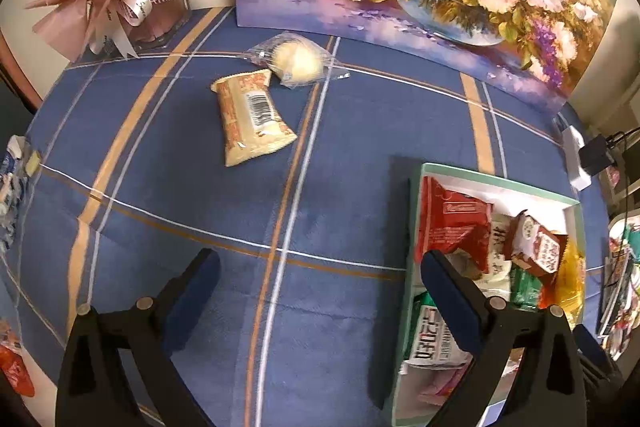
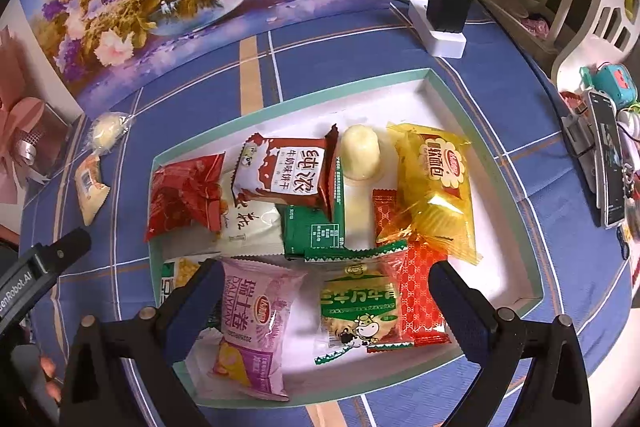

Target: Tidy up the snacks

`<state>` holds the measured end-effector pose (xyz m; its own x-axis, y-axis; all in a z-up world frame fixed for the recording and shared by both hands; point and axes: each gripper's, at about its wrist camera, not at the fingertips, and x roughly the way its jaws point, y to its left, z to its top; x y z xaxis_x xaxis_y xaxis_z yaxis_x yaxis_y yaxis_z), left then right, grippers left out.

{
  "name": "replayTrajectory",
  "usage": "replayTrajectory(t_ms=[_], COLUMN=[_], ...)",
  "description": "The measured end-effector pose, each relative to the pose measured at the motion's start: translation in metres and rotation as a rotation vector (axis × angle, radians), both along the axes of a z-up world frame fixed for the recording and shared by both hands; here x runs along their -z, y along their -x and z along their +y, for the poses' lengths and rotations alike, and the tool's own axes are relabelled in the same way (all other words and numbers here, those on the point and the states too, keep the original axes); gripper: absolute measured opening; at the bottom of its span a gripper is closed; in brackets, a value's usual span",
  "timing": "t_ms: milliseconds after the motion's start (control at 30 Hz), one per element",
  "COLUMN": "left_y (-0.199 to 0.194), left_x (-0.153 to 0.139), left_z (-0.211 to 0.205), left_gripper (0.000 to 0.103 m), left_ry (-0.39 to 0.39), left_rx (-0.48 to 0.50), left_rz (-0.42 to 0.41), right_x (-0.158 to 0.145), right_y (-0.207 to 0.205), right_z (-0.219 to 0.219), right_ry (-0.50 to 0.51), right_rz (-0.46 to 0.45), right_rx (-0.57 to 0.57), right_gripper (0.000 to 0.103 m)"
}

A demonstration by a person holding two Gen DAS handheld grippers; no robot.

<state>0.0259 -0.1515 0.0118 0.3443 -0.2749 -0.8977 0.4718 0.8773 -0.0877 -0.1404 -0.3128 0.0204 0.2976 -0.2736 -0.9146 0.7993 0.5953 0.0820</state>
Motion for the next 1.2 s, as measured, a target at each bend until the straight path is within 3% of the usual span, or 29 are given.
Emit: replayTrajectory(t_ms=[267, 700, 900, 1200], left_y=[-0.015, -0.052, -0.070, -0.089], left_x=[-0.005, -0.004, 0.001, 0.011], left_z=[0.016, 0.063, 0.091, 0.117], left_gripper=[0.100, 0.100, 0.100, 0.100], left_ry=[-0.036, -0.015, 0.003, 0.035], left_rx=[-0.046, -0.179, -0.270, -0.331], left_rz=[-0.027, -0.006, 0.016, 0.063], right_x=[-0.003, -0.004, -0.007, -0.005], right_y=[-0.007, -0.027, -0.048, -0.090], right_z=[0.008, 0.025, 0.040, 0.074], right_ry=[0.005, 0.023, 0.019, 0.045], right_rz=[-0.032, -0.050, -0.079, -0.079], right_rx=[-0.008, -0.044, -0.103, -0.209], right_gripper=[0.103, 0.103, 0.103, 0.103])
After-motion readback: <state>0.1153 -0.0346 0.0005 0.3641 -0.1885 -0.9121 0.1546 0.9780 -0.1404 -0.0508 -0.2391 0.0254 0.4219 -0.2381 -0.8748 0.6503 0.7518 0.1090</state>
